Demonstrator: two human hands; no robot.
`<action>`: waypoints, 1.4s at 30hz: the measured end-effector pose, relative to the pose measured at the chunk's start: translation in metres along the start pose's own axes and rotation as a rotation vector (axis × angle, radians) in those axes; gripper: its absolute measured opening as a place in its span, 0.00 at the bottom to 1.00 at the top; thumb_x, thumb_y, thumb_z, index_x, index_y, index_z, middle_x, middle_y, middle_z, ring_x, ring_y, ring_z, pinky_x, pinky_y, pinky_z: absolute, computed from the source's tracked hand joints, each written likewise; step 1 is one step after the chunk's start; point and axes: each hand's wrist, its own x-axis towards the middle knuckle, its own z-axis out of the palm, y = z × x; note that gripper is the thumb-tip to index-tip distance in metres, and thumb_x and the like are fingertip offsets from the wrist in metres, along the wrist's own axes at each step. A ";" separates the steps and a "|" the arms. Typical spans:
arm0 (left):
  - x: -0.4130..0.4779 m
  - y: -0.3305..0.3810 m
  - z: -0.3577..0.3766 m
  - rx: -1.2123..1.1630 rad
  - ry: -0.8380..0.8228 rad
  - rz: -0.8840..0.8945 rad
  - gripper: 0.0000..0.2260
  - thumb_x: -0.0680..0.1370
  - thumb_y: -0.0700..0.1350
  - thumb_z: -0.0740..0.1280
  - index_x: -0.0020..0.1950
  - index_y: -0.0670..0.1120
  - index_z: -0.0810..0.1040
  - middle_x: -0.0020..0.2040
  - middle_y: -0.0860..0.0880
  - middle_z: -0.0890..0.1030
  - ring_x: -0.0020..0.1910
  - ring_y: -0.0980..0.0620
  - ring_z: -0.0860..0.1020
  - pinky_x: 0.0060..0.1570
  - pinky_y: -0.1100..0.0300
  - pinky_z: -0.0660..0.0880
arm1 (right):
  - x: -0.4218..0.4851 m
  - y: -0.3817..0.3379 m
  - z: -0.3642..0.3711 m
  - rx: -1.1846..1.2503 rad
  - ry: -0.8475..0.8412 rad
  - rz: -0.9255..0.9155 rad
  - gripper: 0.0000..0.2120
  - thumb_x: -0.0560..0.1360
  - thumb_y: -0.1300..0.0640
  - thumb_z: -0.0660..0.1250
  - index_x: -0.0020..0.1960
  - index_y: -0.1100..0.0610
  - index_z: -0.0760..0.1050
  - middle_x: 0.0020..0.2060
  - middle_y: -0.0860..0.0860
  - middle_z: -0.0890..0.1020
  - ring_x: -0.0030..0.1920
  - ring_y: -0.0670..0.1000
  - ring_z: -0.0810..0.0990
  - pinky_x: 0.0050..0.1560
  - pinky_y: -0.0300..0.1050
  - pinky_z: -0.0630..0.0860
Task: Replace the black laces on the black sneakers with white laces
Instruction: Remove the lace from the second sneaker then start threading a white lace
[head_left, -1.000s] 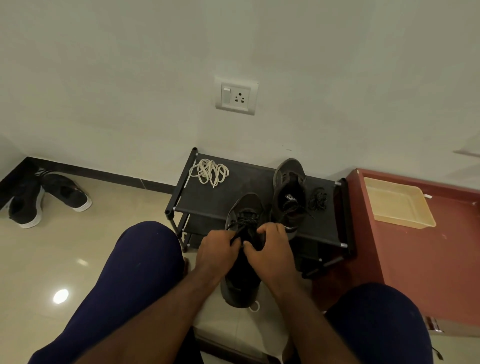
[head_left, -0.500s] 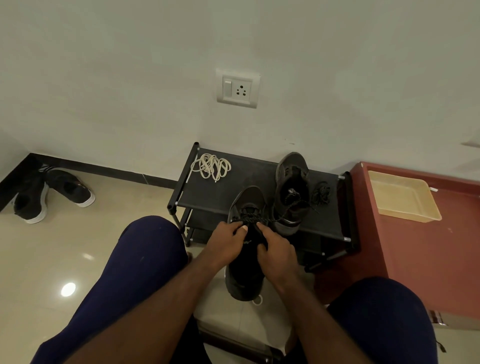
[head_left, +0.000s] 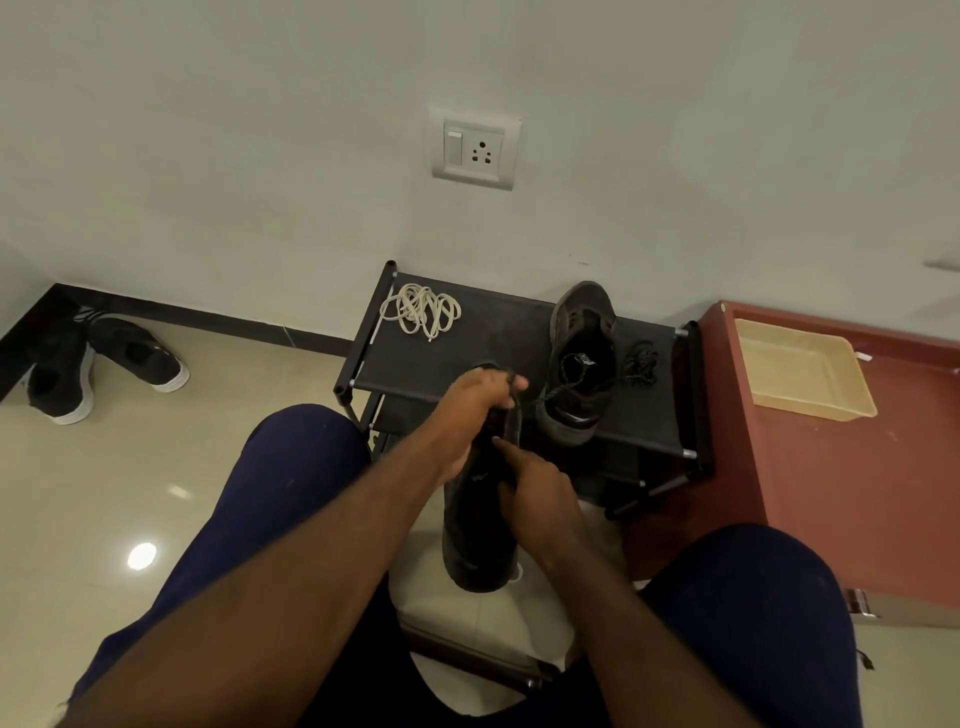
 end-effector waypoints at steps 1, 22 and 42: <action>-0.004 0.016 0.005 -0.006 -0.040 0.054 0.13 0.69 0.45 0.65 0.50 0.43 0.82 0.43 0.52 0.78 0.50 0.55 0.76 0.55 0.62 0.73 | 0.001 0.001 0.000 0.003 -0.009 0.019 0.29 0.77 0.60 0.61 0.77 0.46 0.64 0.67 0.52 0.77 0.63 0.55 0.78 0.63 0.52 0.76; 0.024 -0.048 -0.024 0.827 0.122 0.051 0.07 0.76 0.46 0.73 0.47 0.42 0.84 0.45 0.46 0.84 0.46 0.51 0.81 0.47 0.59 0.77 | 0.000 0.004 -0.001 0.017 -0.022 0.047 0.26 0.78 0.59 0.61 0.74 0.44 0.68 0.62 0.49 0.79 0.59 0.51 0.78 0.59 0.49 0.77; 0.005 -0.011 -0.034 0.177 0.036 0.092 0.05 0.78 0.38 0.64 0.43 0.40 0.77 0.47 0.44 0.81 0.48 0.51 0.78 0.51 0.56 0.73 | -0.001 0.003 -0.002 0.061 0.106 0.128 0.24 0.79 0.56 0.62 0.74 0.43 0.69 0.63 0.48 0.81 0.59 0.52 0.80 0.57 0.48 0.78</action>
